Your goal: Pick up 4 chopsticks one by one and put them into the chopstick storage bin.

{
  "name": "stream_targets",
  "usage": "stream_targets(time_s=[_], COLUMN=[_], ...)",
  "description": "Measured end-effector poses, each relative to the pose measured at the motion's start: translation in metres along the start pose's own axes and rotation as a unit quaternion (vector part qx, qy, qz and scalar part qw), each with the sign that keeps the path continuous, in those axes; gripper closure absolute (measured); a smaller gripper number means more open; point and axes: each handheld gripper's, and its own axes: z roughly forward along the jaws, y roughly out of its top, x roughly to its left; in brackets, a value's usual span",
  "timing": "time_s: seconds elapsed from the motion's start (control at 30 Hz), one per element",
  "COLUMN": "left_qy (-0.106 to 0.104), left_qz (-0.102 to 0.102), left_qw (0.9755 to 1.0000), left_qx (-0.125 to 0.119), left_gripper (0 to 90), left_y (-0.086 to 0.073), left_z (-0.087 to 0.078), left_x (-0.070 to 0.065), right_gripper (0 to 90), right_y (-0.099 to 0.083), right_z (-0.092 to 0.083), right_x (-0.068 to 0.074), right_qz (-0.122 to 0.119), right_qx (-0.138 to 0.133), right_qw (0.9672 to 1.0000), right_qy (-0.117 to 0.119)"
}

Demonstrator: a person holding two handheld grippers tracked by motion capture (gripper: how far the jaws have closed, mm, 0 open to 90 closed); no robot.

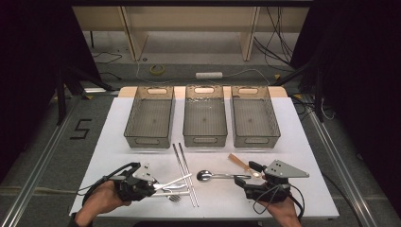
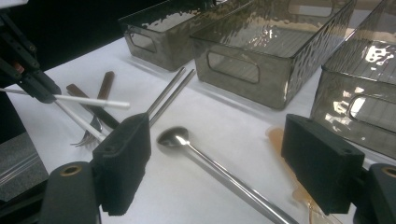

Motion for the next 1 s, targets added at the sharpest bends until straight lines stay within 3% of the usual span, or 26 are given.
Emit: stream_targets(time_s=[0.2,0.3,0.33,0.43,0.7,1.0], left_qy=[0.021,0.042,0.042,0.060,0.099,0.121], left_qz=[-0.028,-0.052,-0.052,-0.067,-0.105,-0.131], left_qw=[0.9988,0.9958,0.9958,0.9929,0.9824,0.9739], left_qx=[-0.034,-0.062,-0.062,-0.077,-0.118,-0.140], left_gripper=[84.3,84.3,84.3,84.3,84.3,84.3], left_y=[0.006,0.010,0.010,0.014,0.030,0.043], left_z=[-0.008,-0.014,-0.014,-0.020,-0.032,-0.034], left_x=[0.013,0.025,0.025,0.035,0.064,0.093], right_gripper=[25.2,25.1,25.0,24.9,24.8,24.8], right_y=[0.000,0.000,0.000,0.000,0.000,-0.001], right_z=[0.000,0.000,0.000,0.000,-0.002,-0.002], right_x=[0.000,0.000,-0.001,-0.001,-0.001,-0.002], right_qz=[0.002,0.002,0.003,0.003,0.006,0.007], right_qx=[0.000,-0.001,-0.002,-0.002,-0.006,-0.008], right_qw=[1.0000,1.0000,1.0000,1.0000,1.0000,0.9999], right_qy=[0.001,0.002,0.003,0.003,0.004,0.004])
